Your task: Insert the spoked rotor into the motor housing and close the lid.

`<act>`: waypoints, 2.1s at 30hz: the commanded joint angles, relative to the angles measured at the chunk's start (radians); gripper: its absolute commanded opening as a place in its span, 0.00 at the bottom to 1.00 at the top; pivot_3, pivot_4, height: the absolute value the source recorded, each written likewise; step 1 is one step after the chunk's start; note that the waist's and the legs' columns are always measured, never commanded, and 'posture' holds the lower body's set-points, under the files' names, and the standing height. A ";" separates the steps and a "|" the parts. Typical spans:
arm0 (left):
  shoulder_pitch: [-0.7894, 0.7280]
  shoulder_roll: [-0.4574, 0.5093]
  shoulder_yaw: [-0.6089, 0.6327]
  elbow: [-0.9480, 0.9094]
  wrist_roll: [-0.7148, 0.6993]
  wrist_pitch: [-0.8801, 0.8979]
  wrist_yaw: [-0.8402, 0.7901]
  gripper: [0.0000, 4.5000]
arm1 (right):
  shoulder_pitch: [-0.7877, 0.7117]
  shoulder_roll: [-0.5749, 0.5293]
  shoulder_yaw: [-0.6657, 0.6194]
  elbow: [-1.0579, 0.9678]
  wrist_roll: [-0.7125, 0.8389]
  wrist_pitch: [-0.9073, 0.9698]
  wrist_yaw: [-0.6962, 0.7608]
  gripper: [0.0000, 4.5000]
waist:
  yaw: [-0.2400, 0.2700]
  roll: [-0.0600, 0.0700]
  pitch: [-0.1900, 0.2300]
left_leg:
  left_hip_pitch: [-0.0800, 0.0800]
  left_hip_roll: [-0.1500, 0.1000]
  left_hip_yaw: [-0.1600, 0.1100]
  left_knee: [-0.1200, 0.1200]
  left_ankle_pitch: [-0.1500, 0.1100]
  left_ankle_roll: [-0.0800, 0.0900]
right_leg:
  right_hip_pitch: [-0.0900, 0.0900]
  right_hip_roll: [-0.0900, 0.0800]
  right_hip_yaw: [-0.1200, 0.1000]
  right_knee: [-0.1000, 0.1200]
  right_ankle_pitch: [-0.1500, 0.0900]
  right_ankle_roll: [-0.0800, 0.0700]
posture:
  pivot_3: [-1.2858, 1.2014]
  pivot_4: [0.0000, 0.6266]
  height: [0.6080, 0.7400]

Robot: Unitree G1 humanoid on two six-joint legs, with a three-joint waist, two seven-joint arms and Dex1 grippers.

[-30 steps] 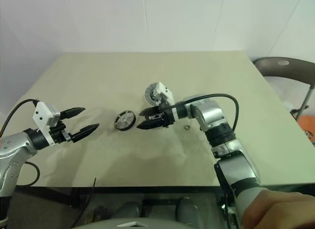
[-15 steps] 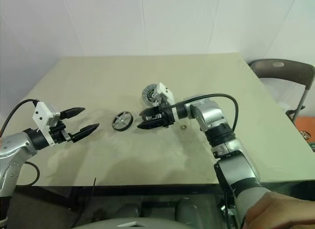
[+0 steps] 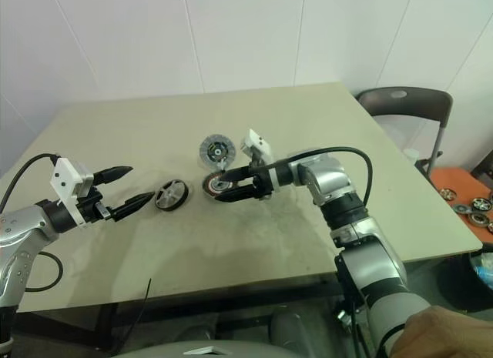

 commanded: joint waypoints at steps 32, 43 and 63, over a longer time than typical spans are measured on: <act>-0.034 0.017 0.022 0.004 0.004 -0.012 -0.015 0.99 | -0.014 -0.008 -0.015 -0.025 0.012 0.006 0.006 0.76 | -0.003 0.007 0.005 | -0.001 0.002 0.000 0.008 0.000 0.000 | -0.003 0.005 0.004 0.008 -0.002 -0.003 | 0.52 0.00 1.00; -0.017 0.020 0.030 -0.010 -0.001 -0.007 -0.019 0.99 | -0.004 -0.006 -0.016 -0.037 0.024 0.015 0.013 0.76 | -0.003 0.007 0.005 | -0.001 0.002 0.000 0.008 0.000 0.000 | -0.003 0.005 0.004 0.006 -0.002 -0.003 | 0.52 0.00 1.00; 0.032 0.032 0.058 -0.061 -0.014 0.019 -0.011 0.99 | -0.014 0.010 -0.008 -0.014 0.025 0.001 0.028 0.76 | -0.001 0.007 0.005 | -0.001 0.002 0.000 -0.003 0.000 0.000 | -0.005 0.004 0.004 -0.002 -0.002 -0.003 | 0.52 0.00 1.00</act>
